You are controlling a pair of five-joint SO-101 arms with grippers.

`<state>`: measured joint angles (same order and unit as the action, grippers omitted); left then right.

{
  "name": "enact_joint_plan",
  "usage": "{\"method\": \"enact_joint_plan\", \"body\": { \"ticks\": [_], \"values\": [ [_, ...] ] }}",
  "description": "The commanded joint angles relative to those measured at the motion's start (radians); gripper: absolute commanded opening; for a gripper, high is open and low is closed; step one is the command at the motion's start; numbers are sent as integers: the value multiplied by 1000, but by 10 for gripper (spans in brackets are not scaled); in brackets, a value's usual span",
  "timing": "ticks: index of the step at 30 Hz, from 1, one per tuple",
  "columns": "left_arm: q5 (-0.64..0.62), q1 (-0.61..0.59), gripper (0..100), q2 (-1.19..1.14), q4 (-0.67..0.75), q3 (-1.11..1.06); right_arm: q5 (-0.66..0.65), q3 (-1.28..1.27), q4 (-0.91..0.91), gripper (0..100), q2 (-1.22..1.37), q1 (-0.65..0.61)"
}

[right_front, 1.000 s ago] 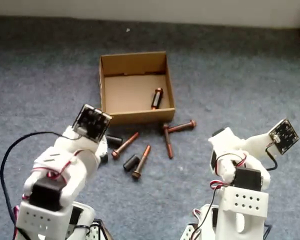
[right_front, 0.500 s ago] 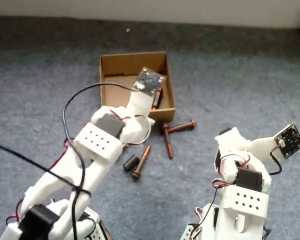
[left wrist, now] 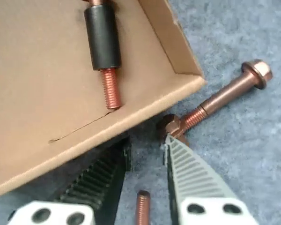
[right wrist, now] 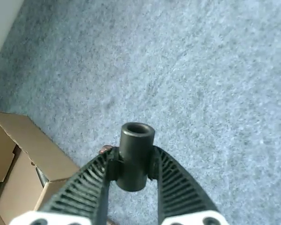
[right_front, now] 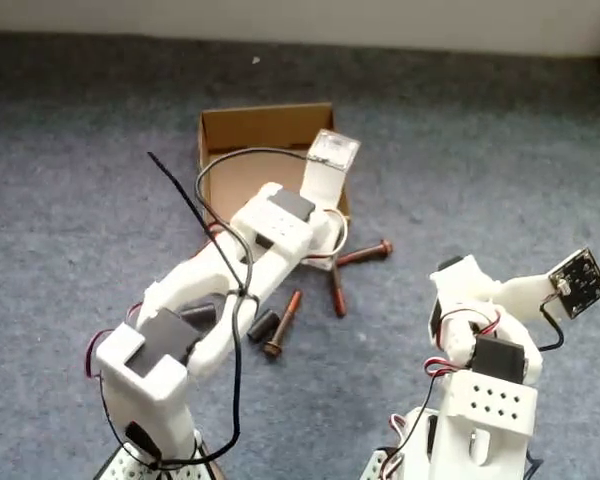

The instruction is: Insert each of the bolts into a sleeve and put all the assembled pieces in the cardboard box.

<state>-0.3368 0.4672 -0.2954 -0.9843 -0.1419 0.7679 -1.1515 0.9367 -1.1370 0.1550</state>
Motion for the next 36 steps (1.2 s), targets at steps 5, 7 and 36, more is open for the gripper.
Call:
{"method": "enact_joint_plan", "body": {
  "ticks": [5, 7, 36],
  "values": [
    [-54, 12, 178, -67, -32, 136, 12, 7, -21, 5, -19, 10],
    [-54, 13, 178, -87, -29, 139, 12, 7, -21, 5, -19, 7],
    [-109, 93, 181, 85, -270, 53, 11, 7, -21, 5, -19, 5]
  ]
}}
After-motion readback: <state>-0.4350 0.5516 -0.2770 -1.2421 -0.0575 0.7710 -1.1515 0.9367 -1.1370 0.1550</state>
